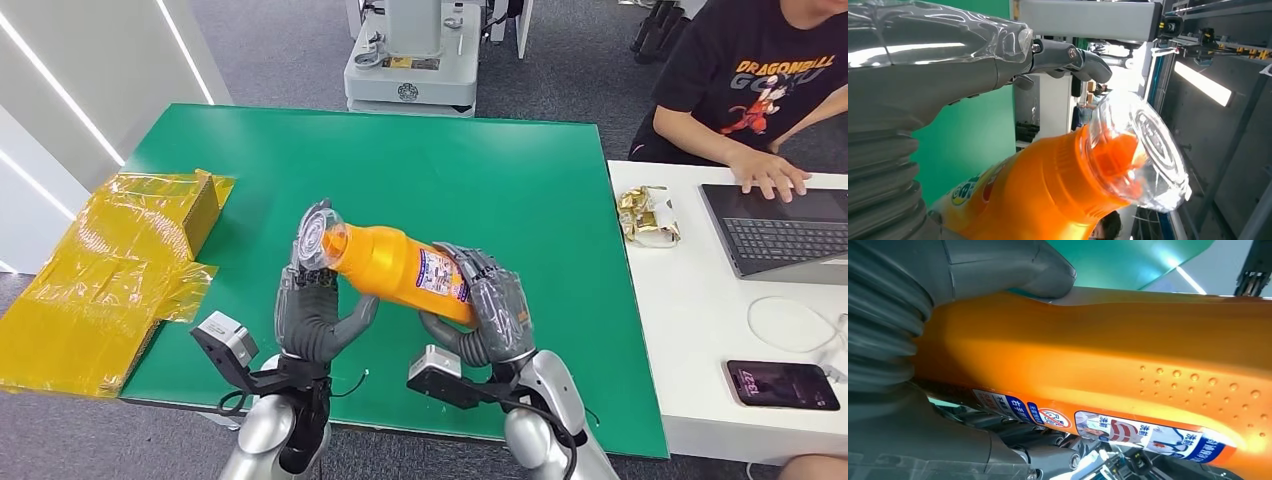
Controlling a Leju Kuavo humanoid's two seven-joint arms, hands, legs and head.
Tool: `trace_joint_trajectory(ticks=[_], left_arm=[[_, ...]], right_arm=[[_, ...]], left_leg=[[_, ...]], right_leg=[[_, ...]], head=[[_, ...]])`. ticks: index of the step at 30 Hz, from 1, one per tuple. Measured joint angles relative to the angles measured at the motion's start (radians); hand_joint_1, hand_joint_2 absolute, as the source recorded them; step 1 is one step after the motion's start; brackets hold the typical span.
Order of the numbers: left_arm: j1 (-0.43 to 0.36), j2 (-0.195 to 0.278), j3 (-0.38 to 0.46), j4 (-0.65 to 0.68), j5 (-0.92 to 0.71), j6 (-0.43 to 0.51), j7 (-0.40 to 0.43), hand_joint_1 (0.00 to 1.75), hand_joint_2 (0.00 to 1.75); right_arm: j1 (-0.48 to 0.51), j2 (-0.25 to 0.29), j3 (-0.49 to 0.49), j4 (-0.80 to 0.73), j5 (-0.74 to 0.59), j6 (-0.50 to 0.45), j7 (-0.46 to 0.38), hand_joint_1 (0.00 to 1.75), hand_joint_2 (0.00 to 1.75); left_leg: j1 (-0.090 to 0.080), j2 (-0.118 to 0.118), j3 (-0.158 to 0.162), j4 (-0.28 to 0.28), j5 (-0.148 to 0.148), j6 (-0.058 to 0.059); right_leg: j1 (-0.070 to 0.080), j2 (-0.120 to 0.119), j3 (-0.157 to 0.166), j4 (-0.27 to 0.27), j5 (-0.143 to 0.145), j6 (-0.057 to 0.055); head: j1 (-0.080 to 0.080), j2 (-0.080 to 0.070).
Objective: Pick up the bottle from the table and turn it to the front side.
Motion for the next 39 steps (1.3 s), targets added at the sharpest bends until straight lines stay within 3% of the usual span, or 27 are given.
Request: trace_joint_trajectory(ticks=[8, 25, 39], left_arm=[[-0.007, -0.007, -0.008, 0.021, 0.001, -0.02, 0.008, 0.0, 1.75], [-0.043, -0.019, -0.009, 0.051, 0.003, -0.042, 0.018, 0.0, 1.75], [-0.054, -0.018, -0.009, 0.075, 0.008, -0.041, 0.018, 0.0, 1.75]], right_arm=[[-0.013, 0.012, 0.0, 0.021, -0.004, -0.035, 0.009, 1.75, 1.75], [-0.012, 0.035, 0.001, 0.056, 0.022, 0.086, 0.039, 1.75, 1.75], [-0.006, 0.04, 0.006, 0.067, -0.002, 0.201, -0.024, 1.75, 1.75]], left_leg=[[0.0, 0.0, 0.0, 0.0, 0.0, 0.0], [0.0, 0.0, 0.0, 0.0, 0.0, 0.0], [0.0, 0.0, 0.0, 0.0, 0.0, 0.0]], right_leg=[[0.0, 0.0, 0.0, 0.0, 0.0, 0.0], [0.0, 0.0, 0.0, 0.0, 0.0, 0.0], [0.0, 0.0, 0.0, 0.0, 0.0, 0.0]], head=[[0.0, 0.0], [0.0, 0.0], [0.0, 0.0]])
